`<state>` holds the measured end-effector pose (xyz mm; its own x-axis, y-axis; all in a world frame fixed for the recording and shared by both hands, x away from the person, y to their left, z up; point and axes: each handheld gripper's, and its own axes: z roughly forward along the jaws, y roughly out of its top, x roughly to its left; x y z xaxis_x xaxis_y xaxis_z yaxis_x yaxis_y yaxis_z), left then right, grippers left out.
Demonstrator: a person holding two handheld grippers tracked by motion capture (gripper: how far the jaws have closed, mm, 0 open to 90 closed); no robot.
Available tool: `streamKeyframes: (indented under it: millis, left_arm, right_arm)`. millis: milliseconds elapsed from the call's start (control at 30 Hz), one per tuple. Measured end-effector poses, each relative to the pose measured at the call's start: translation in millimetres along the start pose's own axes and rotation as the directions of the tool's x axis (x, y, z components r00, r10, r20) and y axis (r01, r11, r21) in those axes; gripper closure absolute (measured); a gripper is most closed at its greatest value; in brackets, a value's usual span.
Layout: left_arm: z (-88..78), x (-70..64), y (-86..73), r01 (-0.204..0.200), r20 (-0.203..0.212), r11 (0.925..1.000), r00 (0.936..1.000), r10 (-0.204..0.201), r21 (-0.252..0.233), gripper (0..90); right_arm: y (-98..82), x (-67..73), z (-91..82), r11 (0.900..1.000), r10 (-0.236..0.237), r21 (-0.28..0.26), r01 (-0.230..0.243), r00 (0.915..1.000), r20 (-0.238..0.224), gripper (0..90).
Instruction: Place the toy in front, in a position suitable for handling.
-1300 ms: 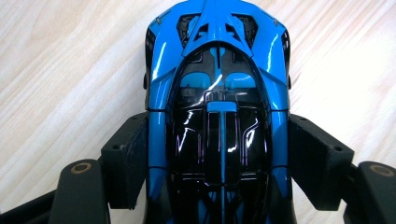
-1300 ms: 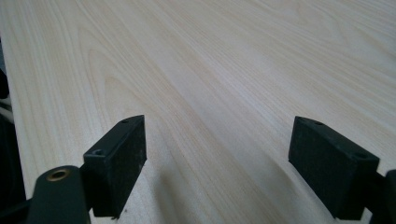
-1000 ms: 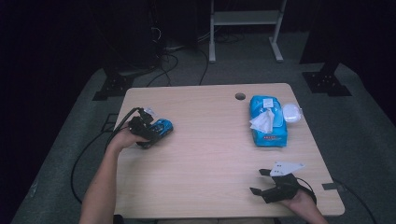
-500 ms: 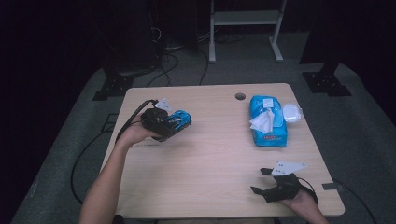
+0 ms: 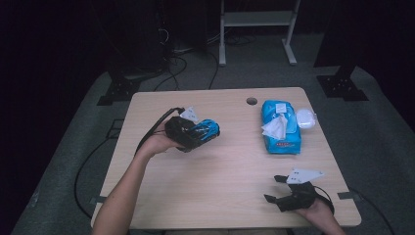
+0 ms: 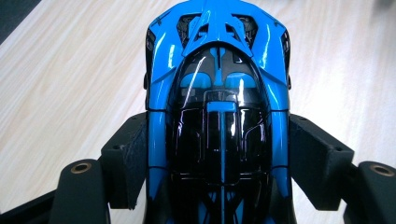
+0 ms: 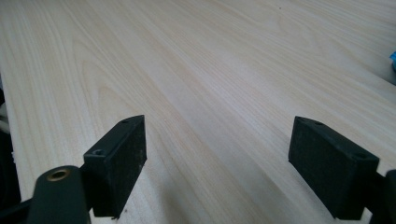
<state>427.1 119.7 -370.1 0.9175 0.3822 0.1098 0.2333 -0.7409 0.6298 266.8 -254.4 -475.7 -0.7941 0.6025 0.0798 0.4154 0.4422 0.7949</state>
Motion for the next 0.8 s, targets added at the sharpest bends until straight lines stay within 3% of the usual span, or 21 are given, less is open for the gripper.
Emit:
streamKeyframes:
  millis: [333,533,800]
  left_arm:
    - [32.6,-35.2,16.2,-0.074,0.062,0.9973,0.9954,0.074,0.002,28.0]
    - [55.1,-55.5,20.1,-0.095,0.114,0.9955,0.989,0.093,0.008,28.0]
    - [78.6,-76.7,18.4,-0.122,0.151,0.9917,0.9819,0.115,0.041,28.0]
  right_arm:
    - [-0.8,-3.3,-4.3,1.0,0.007,-0.012,-0.007,0.9999,0.013,18.5]
    - [-1.9,-5.5,-6.9,1.0,0.013,-0.019,-0.013,0.9996,0.027,18.5]
    - [-3.6,-10.1,-10.6,0.999,0.029,-0.03,-0.027,0.9982,0.052,18.5]
